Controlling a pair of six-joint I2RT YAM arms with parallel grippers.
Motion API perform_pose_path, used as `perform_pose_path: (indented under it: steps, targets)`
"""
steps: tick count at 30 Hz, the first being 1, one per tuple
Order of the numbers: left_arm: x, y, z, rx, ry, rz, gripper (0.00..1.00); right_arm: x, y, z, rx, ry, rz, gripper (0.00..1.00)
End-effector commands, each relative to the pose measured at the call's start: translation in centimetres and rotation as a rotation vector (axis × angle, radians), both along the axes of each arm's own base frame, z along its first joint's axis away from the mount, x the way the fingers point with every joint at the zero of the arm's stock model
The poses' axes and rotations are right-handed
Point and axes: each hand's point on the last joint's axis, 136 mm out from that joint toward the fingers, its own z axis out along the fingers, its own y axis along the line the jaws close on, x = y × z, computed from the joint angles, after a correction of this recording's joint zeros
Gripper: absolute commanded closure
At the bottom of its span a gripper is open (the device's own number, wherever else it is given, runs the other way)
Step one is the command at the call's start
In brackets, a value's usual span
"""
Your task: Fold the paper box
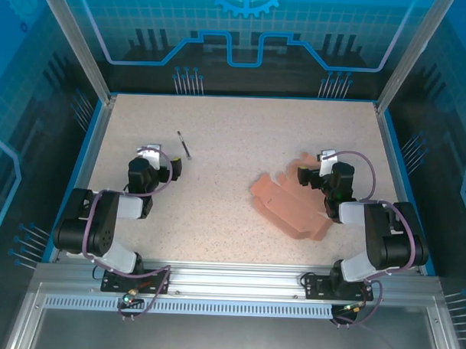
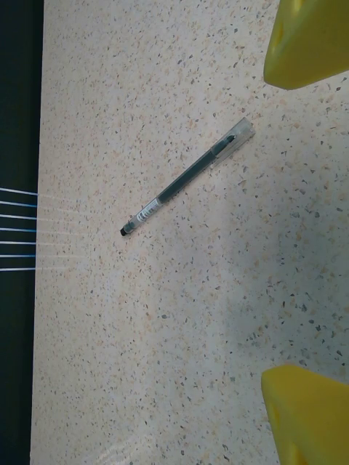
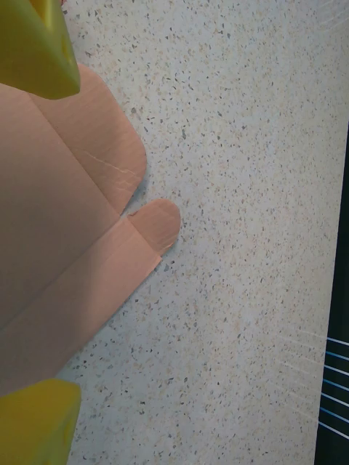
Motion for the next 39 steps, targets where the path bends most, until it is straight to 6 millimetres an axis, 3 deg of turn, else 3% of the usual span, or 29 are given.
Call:
perform_pose_path:
  steps: [1,28,31,39]
  targets:
    - [0.2,0.2,0.3,-0.013,-0.022,0.018,0.01,0.5,0.2,1.0,-0.006,-0.041,0.005,0.0]
    - [0.0,0.7,0.5,-0.012,-0.034,0.05,0.01,0.5,0.3,1.1,-0.013,-0.044,0.001,0.0]
    - [-0.6,1.4,1.8,-0.016,-0.062,0.089,0.01,0.3,-0.1,2.1,-0.017,-0.057,-0.031,0.0]
    - [-2.2,3.2,7.2,-0.097,-0.072,0.227,0.01,-2.1,-5.6,6.0,0.158,-0.045,-0.318,0.0]
